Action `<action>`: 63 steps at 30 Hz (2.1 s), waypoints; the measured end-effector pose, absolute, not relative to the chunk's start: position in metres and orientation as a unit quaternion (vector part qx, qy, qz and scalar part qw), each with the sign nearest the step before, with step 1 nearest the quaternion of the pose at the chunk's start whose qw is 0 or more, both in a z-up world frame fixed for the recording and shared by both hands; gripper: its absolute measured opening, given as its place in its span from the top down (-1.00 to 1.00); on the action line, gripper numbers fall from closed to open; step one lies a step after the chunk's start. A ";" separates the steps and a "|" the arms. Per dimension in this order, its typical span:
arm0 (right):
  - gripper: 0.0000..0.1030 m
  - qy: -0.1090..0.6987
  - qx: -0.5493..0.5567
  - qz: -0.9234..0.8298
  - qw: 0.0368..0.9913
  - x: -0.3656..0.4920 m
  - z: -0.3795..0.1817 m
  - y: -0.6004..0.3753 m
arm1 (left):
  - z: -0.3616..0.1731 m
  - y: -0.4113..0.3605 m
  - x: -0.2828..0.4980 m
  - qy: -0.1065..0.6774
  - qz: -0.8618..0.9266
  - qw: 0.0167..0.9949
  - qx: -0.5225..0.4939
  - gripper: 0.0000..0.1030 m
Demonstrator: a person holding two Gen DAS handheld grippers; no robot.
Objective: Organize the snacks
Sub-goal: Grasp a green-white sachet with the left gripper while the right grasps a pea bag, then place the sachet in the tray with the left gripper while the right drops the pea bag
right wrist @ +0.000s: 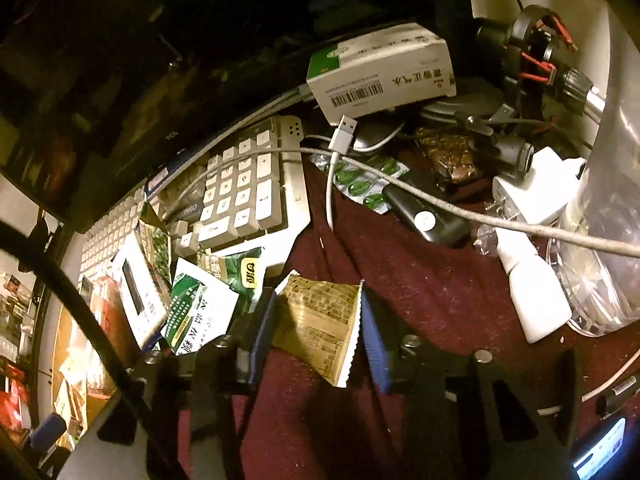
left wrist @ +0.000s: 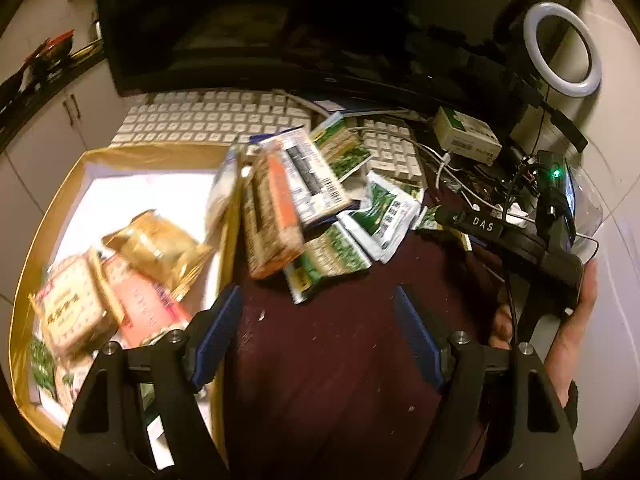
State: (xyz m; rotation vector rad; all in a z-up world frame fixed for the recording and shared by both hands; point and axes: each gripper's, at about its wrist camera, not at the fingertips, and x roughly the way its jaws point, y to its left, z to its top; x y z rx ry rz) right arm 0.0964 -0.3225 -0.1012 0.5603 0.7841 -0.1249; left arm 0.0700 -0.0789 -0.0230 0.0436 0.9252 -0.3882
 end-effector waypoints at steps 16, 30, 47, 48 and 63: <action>0.38 0.325 0.328 -0.029 0.887 0.079 -0.090 -0.335 | -0.062 -0.192 0.143 0.495 -0.221 0.832 0.119 -0.11; 0.38 0.318 0.329 -0.024 0.889 0.077 -0.089 -0.334 | -0.077 -0.193 0.149 0.487 -0.193 0.838 0.152 0.51; 0.39 0.273 0.248 0.071 0.927 0.074 -0.062 -0.287 | -0.011 -0.043 0.049 0.442 -0.202 0.873 -0.039 0.54; 0.40 0.267 0.240 0.078 0.930 0.073 -0.060 -0.282 | -0.010 -0.028 0.045 0.439 -0.193 0.876 -0.051 0.54; 0.40 0.268 0.177 0.241 0.916 0.057 -0.029 -0.180 | -0.018 0.105 0.025 0.422 -0.073 0.894 -0.130 0.53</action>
